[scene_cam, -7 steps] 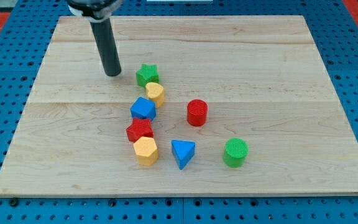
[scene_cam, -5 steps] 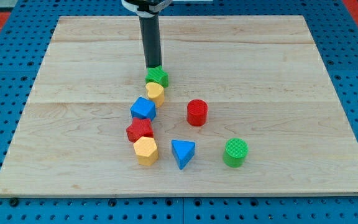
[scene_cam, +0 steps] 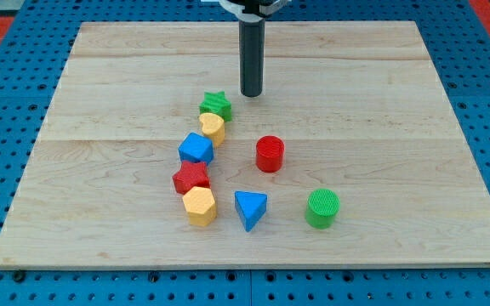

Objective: Separate the green star and the yellow heart

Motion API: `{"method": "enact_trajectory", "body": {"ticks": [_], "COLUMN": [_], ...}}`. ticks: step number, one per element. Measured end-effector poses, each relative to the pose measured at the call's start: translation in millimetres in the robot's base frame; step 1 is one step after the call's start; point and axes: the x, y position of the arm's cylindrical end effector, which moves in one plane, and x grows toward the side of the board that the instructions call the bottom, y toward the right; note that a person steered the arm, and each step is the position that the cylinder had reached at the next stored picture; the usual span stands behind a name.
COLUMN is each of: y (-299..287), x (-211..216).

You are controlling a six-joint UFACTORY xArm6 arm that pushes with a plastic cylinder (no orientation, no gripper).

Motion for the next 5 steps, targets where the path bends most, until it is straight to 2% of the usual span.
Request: {"method": "enact_trajectory", "body": {"ticks": [5], "y": [-5.4], "x": [-47.3]}}
